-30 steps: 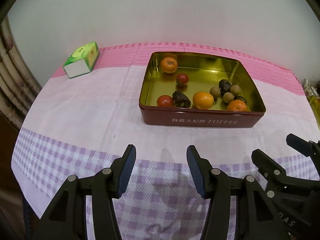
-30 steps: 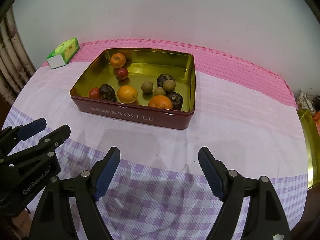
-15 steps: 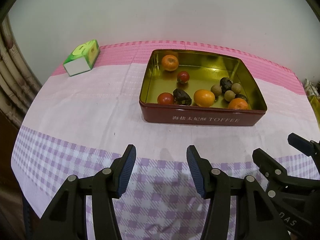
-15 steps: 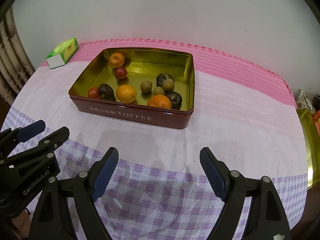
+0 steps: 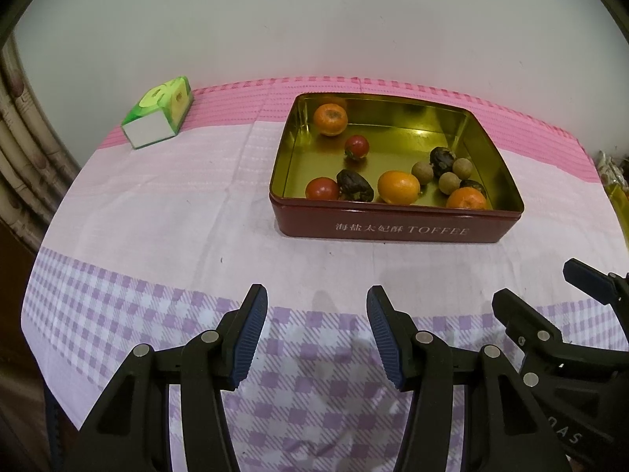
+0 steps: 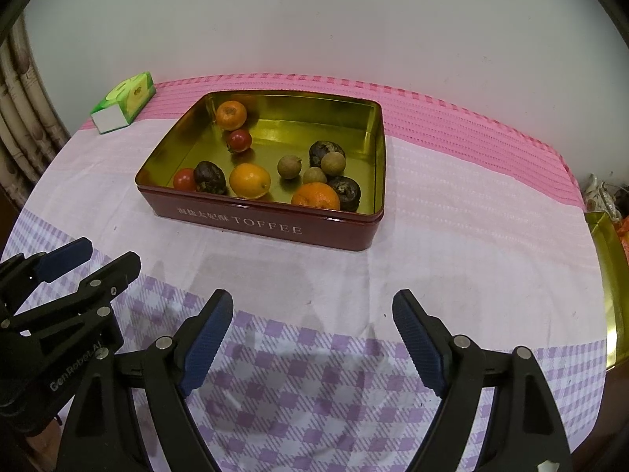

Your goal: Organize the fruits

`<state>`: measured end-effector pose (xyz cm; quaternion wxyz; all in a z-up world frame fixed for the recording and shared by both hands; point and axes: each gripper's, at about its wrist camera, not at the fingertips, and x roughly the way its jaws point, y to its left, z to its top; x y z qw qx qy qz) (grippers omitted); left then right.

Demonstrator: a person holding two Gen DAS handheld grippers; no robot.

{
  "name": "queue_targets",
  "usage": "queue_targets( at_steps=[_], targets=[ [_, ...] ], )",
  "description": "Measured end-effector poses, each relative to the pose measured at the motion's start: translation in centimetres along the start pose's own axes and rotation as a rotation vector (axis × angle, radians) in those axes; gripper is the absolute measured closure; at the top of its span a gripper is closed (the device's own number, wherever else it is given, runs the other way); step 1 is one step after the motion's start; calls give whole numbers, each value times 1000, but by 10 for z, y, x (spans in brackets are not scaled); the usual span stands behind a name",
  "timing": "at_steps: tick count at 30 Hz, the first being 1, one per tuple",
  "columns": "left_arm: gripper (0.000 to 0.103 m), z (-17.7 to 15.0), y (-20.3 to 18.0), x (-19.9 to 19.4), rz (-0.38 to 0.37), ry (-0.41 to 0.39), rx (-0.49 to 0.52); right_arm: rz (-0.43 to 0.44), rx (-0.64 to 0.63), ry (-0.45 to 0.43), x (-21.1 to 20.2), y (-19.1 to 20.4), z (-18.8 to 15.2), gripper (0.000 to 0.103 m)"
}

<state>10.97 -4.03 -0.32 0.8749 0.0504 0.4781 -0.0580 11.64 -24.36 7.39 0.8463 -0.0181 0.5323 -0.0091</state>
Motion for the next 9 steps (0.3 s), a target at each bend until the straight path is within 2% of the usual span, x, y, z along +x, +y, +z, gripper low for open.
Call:
queue_targets(
  at_steps=[9],
  targets=[
    [49,0,1,0,-11,1,-2,1,6,4,2,1,-3,23]
  ],
)
